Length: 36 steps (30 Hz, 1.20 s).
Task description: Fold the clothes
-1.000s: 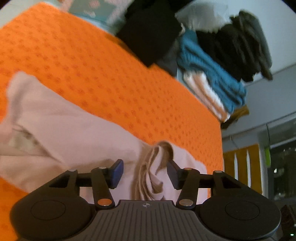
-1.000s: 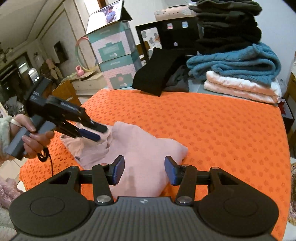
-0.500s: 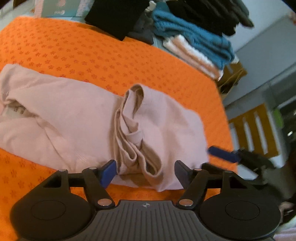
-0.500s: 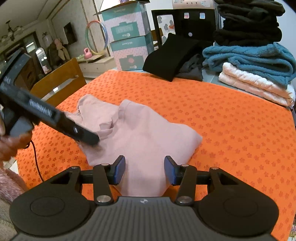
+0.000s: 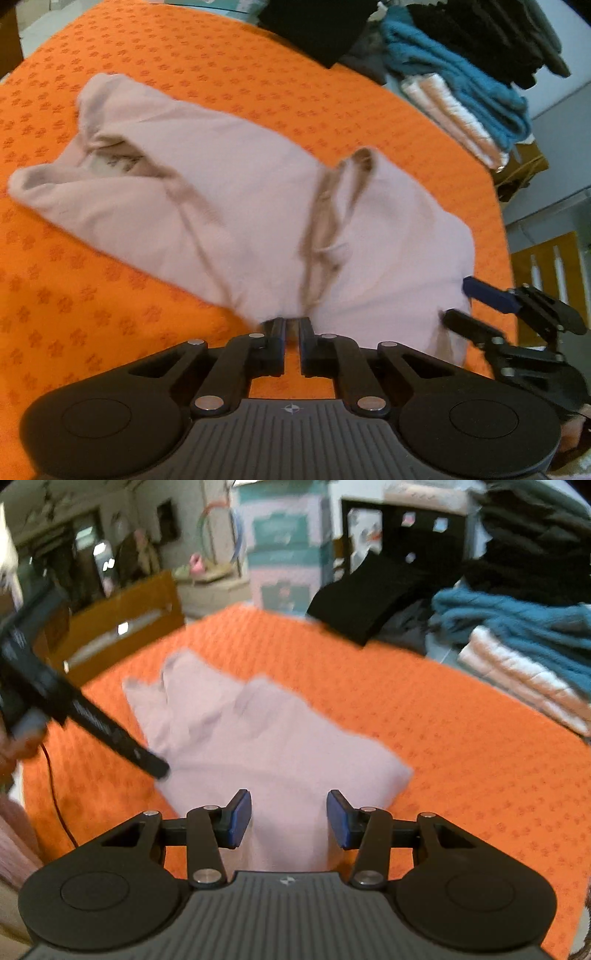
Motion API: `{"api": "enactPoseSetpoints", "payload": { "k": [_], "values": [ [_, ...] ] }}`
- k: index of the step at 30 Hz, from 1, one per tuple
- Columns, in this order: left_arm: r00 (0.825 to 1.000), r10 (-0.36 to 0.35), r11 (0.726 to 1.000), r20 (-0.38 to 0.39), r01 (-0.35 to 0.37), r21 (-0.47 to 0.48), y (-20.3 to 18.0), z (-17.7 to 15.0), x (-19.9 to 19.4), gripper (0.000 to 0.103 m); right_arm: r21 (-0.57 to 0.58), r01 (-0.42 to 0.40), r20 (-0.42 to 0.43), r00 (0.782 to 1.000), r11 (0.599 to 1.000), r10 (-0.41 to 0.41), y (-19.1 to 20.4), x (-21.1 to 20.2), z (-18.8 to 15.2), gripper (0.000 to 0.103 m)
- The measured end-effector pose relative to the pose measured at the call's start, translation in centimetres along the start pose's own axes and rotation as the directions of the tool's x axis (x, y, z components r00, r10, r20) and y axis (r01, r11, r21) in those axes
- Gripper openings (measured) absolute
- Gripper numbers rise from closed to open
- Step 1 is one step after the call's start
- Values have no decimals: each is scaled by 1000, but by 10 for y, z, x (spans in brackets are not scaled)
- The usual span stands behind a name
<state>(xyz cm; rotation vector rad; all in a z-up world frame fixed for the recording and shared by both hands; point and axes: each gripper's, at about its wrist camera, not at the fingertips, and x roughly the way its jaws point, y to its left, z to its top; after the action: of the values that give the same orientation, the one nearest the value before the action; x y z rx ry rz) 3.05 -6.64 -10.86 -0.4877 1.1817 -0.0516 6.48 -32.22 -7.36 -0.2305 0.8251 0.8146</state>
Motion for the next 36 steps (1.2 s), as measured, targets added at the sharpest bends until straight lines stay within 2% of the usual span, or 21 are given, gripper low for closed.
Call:
{"api": "enactPoseSetpoints", "payload": {
  "k": [2,4,8,12,15,18,21,23,26,30,31,33,34,36],
  "values": [
    [1000,-6,1000,17,6,-1,1,-1,-6,10,-16,10,-23,1000,1000,-10,2,9,-6,54],
    [998,-24,1000,65,23,16,0,-2,-17,11,-15,4,-15,1000,1000,-4,2,3,-2,54],
    [986,-75,995,151,64,81,-20,5,-34,17,-24,8,56,998,1000,-7,-1,-14,12,54],
    [975,-123,980,186,90,176,-54,23,-27,23,-30,61,100,993,998,-58,-12,-13,27,54],
    [967,-132,977,217,89,195,-74,38,-15,25,-10,73,91,993,997,-72,-22,-1,33,53],
    [964,-126,979,235,83,185,-85,49,1,26,-10,67,64,996,998,-66,-29,16,33,52],
    [971,-76,987,227,41,154,-84,55,20,26,1,63,35,997,998,-63,-33,35,29,52],
    [976,-66,992,208,41,123,-76,57,31,26,29,64,24,998,998,-64,-36,47,24,52],
    [970,-116,993,215,113,26,-59,61,36,26,116,56,53,997,992,-62,-41,53,17,54],
    [968,-138,990,212,142,-5,-50,66,33,28,166,72,69,994,983,-84,-38,44,20,54],
    [966,-146,988,213,152,-15,-48,67,30,32,174,78,75,993,982,-92,-37,39,21,54],
    [963,-154,986,222,165,-30,-44,66,23,45,204,95,89,989,974,-116,-34,25,23,54],
    [962,-145,987,229,157,-36,-43,65,18,59,225,102,93,988,969,-125,-33,18,23,54],
    [960,-137,988,244,151,-40,-40,62,8,62,288,110,97,985,951,-144,-32,4,19,55]
  ]
}}
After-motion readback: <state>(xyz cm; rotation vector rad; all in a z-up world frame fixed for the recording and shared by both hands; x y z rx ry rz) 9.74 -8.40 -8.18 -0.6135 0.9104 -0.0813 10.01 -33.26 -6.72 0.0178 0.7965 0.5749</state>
